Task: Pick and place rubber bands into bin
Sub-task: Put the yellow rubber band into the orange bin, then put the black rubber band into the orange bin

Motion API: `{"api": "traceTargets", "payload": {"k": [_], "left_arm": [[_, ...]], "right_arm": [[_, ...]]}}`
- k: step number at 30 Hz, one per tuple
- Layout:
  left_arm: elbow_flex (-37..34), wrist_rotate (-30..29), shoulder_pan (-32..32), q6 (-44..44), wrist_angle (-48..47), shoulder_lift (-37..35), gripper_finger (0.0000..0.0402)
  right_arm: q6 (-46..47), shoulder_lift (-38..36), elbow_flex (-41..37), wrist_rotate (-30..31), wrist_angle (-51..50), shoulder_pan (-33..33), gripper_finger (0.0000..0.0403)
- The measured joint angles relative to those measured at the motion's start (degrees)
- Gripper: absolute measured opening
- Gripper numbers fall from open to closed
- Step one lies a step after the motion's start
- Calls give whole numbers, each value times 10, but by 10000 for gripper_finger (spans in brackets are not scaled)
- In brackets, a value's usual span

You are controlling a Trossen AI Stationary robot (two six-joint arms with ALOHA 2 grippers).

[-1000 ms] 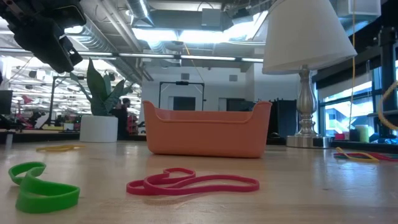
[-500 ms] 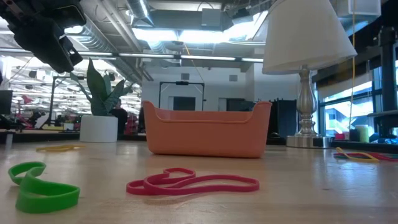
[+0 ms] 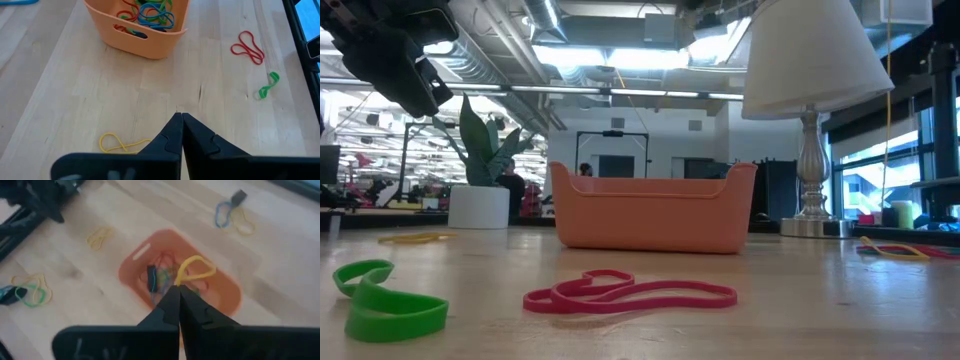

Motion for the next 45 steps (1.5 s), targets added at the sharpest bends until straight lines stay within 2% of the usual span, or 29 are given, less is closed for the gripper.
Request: {"api": "traceTargets", "payload": {"k": [3, 9, 12, 22, 29, 36, 42, 45], "left_arm": [[0, 0, 0, 0, 0, 0, 2], [0, 0, 0, 0, 0, 0, 4], [0, -9, 0, 0, 0, 0, 5], [0, -18, 0, 0, 0, 0, 4], [0, -52, 0, 0, 0, 0, 2], [0, -72, 0, 0, 0, 0, 4], [0, -118, 0, 0, 0, 0, 2], [0, -136, 0, 0, 2, 0, 1]], "right_arm": [[-51, 15, 0, -21, 19, -40, 0], [-103, 62, 0, -114, 20, -91, 0], [-120, 94, -1, -164, 17, -105, 0], [-182, 193, -1, -279, 20, -130, 1], [-208, 213, -1, -284, 67, -131, 22], [-218, 212, -1, -287, 71, -142, 67], [-303, 188, -1, -288, 61, -140, 102], [-348, 159, -1, -252, 58, -134, 107]]}}
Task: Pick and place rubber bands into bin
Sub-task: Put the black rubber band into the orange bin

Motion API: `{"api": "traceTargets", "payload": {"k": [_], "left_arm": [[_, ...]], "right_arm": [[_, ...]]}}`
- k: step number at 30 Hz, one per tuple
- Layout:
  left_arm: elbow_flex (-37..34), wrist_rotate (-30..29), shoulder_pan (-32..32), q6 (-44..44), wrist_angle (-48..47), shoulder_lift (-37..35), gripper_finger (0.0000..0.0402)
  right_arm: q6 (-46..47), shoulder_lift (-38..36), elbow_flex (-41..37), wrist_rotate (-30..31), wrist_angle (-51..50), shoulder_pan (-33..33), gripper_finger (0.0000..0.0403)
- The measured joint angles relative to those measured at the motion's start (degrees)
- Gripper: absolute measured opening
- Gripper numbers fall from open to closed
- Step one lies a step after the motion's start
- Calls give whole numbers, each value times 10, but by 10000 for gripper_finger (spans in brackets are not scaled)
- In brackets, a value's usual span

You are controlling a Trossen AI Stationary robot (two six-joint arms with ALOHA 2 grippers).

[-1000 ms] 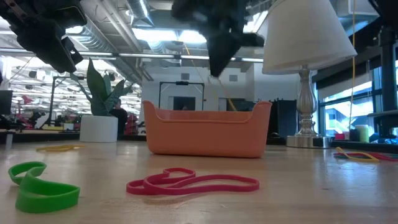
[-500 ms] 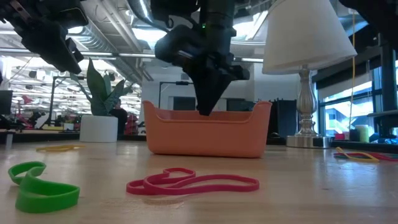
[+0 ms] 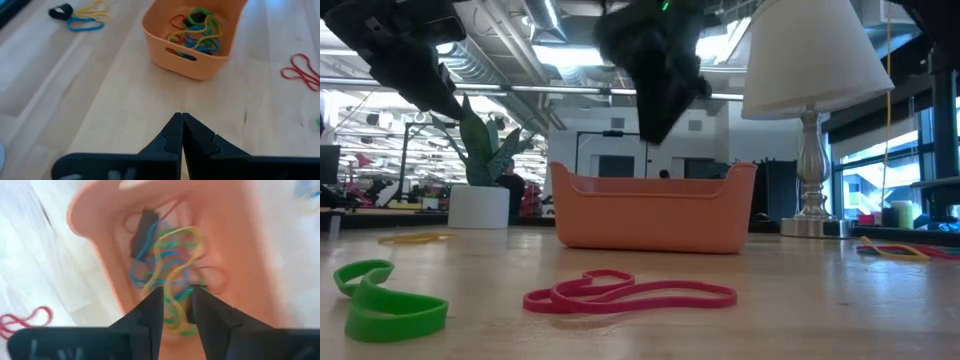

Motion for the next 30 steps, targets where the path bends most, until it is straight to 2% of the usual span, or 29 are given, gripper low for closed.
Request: {"api": "traceTargets", "payload": {"k": [3, 6, 10, 13, 17, 23, 30], "left_arm": [[0, -5, 0, 0, 13, 0, 3], [0, -13, 0, 0, 47, 6, 2], [1, -39, 0, 0, 107, 27, 2], [1, -57, 2, 0, 149, 52, 3], [5, -53, 18, 0, 195, 95, 2], [65, -41, 65, 23, 190, 180, 3], [161, -1, 147, 56, 181, 284, 3]], "right_arm": [[-40, -43, -17, 24, 3, 2, 104], [-56, -102, -78, 26, 24, 3, 96], [-48, -218, -230, 30, 121, 6, 82], [-10, -312, -356, 31, 203, 16, 72], [53, -439, -504, 30, 279, 41, 62], [129, -590, -670, 30, 348, 85, 57], [172, -669, -797, 30, 381, 105, 57]]}}
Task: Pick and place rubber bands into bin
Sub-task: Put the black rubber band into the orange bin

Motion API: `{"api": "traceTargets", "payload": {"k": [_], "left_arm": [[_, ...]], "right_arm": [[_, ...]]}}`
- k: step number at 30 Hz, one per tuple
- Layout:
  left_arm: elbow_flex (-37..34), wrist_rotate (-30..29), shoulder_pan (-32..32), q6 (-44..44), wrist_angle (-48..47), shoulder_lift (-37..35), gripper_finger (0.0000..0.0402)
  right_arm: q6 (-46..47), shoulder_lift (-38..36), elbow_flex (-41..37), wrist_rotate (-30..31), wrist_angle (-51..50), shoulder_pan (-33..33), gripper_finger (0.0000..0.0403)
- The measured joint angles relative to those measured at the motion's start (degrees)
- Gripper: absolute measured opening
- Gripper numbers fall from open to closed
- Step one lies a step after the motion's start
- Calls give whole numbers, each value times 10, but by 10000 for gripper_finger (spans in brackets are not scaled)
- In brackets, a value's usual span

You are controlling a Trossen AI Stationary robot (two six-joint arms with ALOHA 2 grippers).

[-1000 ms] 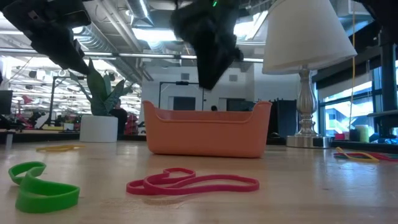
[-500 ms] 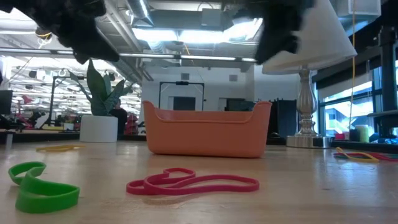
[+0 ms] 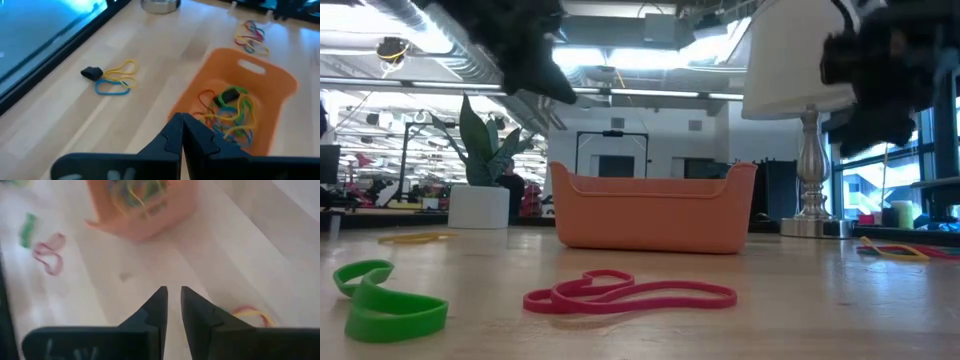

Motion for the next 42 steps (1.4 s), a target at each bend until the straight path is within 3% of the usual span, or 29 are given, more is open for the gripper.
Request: {"api": "traceTargets", "payload": {"k": [4, 9, 16, 24, 30, 36, 42], "left_arm": [[73, 28, 46, -4, -56, 60, 3], [180, 45, 103, 60, -126, 142, 3], [331, 56, 201, 99, -153, 268, 4], [465, 178, 283, 95, -172, 418, 22], [512, 236, 318, 67, -174, 515, 92], [515, 237, 337, 38, -193, 576, 156], [516, 211, 346, 37, -200, 603, 183]], "right_arm": [[21, -8, -30, 0, 2, 0, 57], [51, -8, -38, 0, 12, 0, 57], [47, -7, -38, 0, 29, -1, 57], [78, -7, -38, 3, 35, -1, 58], [112, -7, -38, 40, 36, -2, 58], [120, -7, -38, 44, 36, -2, 58], [120, -7, -38, 57, 36, -2, 58]]}}
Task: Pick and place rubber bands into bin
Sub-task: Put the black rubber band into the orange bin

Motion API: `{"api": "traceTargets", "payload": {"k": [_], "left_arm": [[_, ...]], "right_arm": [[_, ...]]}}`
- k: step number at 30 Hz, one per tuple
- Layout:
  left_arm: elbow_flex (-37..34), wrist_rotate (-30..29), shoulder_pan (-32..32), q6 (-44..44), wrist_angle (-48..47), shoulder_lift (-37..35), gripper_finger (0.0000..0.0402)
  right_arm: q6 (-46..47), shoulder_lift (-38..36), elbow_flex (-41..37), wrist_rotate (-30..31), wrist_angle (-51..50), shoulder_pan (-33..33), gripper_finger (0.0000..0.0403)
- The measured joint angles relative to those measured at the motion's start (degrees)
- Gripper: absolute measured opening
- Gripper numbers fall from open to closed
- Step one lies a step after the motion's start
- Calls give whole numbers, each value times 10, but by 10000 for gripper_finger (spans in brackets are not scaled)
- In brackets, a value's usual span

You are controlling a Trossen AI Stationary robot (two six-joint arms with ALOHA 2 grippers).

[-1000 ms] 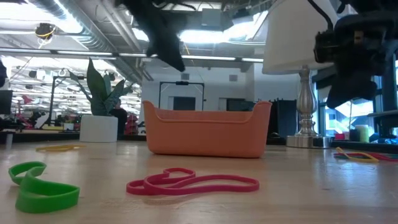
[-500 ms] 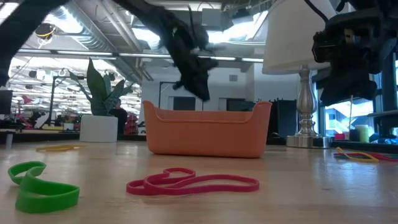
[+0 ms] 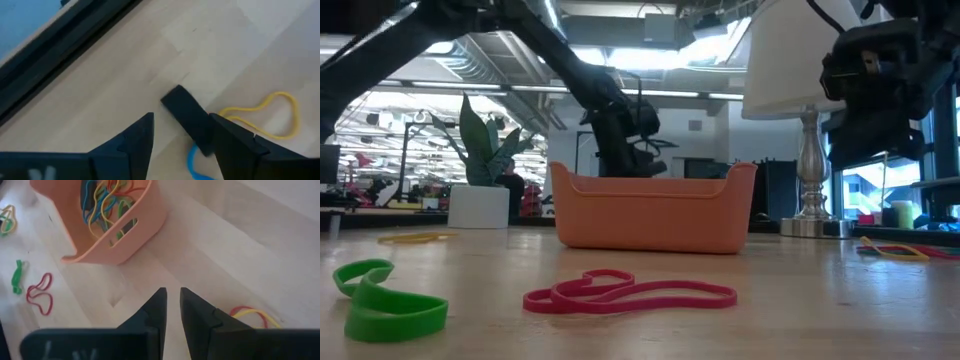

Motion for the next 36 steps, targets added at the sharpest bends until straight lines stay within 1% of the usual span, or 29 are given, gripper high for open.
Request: {"api": "traceTargets", "payload": {"k": [4, 7, 10, 14, 20, 25, 26, 30, 36], "left_arm": [[0, 5, 0, 0, 6, 16, 184], [1, 13, -2, -7, 5, 25, 180], [1, 33, -2, -27, 10, 26, 171], [1, 27, -3, -34, 11, 26, 149], [1, 16, -3, -24, 0, 26, 97], [1, 1, -1, 21, -14, 26, 19], [1, 4, 2, 25, -17, 25, 10], [0, 22, 9, 26, -36, 17, 2], [-1, 19, 10, 26, -42, -15, 1]], "right_arm": [[-1, 0, 0, 18, 0, 0, 58], [-1, 0, 0, 19, 0, 0, 58], [-1, 0, 0, 19, -1, 0, 58], [-1, 0, 0, 19, 0, 0, 58], [0, 0, 0, 19, 0, 0, 58], [0, 0, 0, 18, 0, 0, 58], [0, 0, 0, 19, 0, 0, 58], [-1, 0, 0, 18, 0, 0, 58], [-2, 1, 0, 18, -1, 0, 58]]}}
